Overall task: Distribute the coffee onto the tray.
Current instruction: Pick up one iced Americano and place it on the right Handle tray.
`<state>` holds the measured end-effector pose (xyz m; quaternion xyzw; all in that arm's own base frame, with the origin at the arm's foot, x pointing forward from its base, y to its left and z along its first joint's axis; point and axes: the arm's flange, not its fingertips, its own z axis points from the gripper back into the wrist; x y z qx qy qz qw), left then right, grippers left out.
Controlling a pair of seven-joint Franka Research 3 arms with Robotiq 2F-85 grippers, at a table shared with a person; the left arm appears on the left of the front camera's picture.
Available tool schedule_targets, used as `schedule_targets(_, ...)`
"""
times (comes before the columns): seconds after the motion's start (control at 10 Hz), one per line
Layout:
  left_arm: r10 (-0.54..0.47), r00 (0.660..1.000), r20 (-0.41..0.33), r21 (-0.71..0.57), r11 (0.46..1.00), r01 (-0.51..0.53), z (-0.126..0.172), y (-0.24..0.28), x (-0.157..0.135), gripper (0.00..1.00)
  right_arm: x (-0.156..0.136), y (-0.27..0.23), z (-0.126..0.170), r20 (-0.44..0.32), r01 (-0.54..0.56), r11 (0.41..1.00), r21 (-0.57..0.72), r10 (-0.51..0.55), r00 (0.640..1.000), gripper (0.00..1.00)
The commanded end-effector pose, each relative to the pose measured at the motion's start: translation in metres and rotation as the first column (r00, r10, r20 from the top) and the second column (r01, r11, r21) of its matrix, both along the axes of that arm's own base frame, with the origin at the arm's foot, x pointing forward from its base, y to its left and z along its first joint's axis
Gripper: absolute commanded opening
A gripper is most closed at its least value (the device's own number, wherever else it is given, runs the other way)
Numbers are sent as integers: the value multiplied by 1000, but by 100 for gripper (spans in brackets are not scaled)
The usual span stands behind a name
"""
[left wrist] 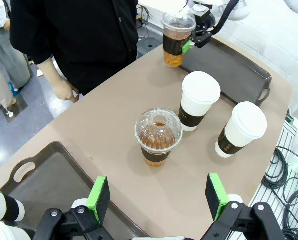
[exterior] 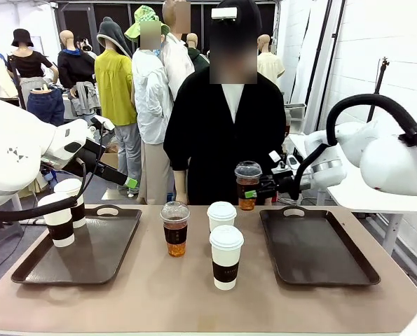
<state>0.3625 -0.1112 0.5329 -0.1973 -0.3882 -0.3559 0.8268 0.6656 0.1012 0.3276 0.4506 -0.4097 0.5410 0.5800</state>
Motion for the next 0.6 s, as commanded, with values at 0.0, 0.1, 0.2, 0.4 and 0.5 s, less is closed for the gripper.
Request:
schedule_targets(0.0,-2,1000,-6,-3,1000,2,-1,1,0,100,-23,-23,8,12,21,1000,10,-21,1000,67)
schedule_targets(0.1,-2,1000,-6,-3,1000,2,-1,1,0,100,-29,-39,8,19,40,999,4,-40,999,67)
schedule_targets(0.2,-2,1000,-6,-3,1000,2,-1,1,0,100,-34,-51,8,26,52,999,-6,-52,998,67)
schedule_targets(0.4,-2,1000,-6,-3,1000,2,-1,1,0,100,-46,-74,-5,32,77,997,2,-77,997,67)
schedule_targets(0.5,-2,1000,-6,-3,1000,2,-1,1,0,100,-49,-81,-11,42,81,997,5,-81,996,67)
